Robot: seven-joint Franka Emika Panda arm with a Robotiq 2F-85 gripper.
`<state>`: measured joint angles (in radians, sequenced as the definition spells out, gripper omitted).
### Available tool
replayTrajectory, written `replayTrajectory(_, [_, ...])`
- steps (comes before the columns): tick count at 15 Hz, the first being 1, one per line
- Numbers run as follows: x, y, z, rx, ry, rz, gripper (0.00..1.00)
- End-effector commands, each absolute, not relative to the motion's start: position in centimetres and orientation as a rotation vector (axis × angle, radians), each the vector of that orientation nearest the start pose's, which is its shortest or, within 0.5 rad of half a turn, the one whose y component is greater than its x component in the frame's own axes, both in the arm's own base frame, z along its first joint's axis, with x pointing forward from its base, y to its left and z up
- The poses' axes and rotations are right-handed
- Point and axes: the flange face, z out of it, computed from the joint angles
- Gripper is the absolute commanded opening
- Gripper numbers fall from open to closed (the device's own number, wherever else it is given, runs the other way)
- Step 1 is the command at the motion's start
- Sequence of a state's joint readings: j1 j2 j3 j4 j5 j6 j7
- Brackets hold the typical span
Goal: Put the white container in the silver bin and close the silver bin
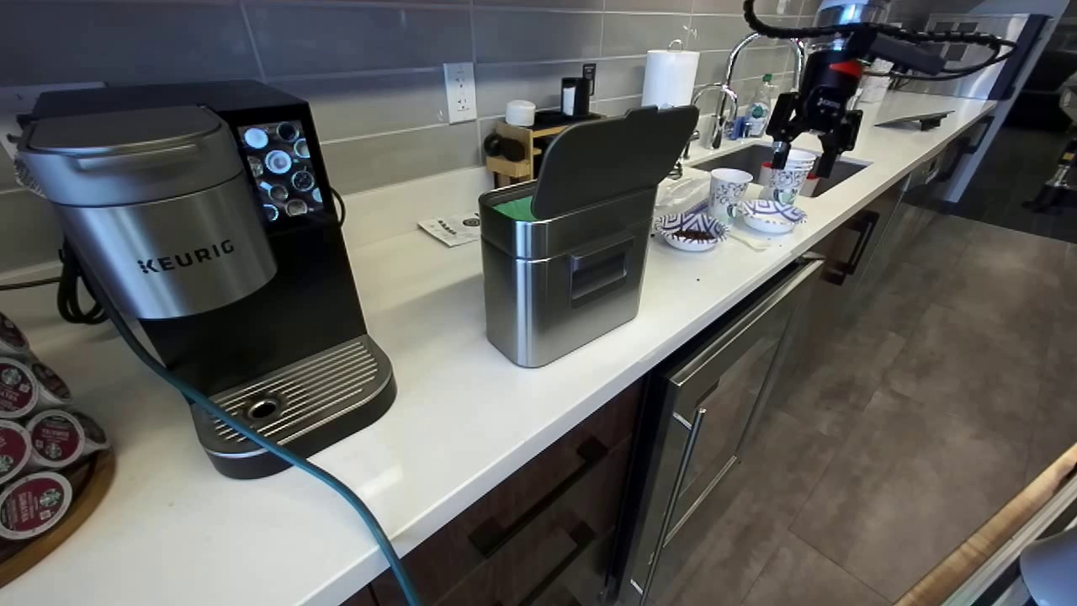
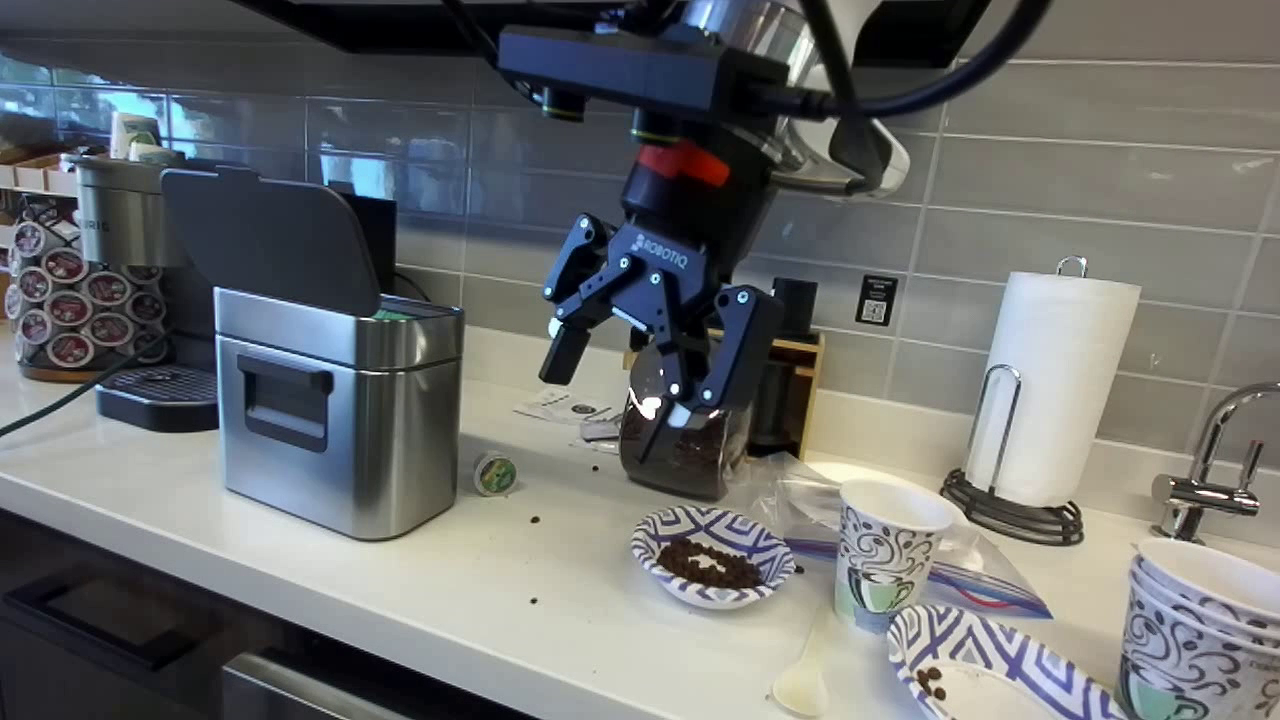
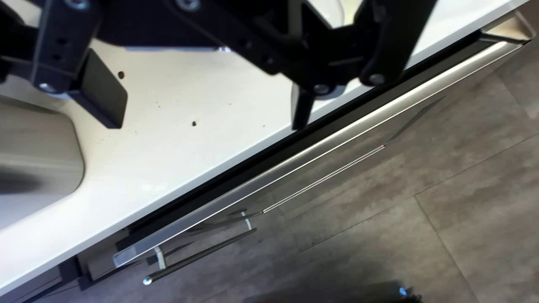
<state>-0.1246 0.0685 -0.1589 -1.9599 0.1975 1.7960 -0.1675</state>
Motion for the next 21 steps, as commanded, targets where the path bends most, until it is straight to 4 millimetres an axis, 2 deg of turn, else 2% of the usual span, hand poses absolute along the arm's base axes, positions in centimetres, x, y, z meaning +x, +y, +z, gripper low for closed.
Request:
replayTrajectory(1, [57.4, -12.7, 41.5, -2.763, 0.254, 0.401, 1.0])
replayTrajectory(2, [55.0, -12.8, 42.2, -2.828, 0.259, 0.341, 1.0])
replayTrajectory(5, [57.1, -12.5, 41.4, -2.796, 0.249, 0.382, 1.0])
replayTrajectory(9, [57.4, -12.7, 41.4, -2.794, 0.253, 0.382, 1.0])
replayTrajectory(10, [58.3, -12.5, 40.4, -2.772, 0.37, 0.401, 1.0])
replayTrajectory(16, [62.1, -8.4, 37.7, -2.675, 0.618, 0.47, 1.0])
replayTrajectory(21, [65.7, -4.9, 35.3, -2.638, 0.633, 0.421, 1.0])
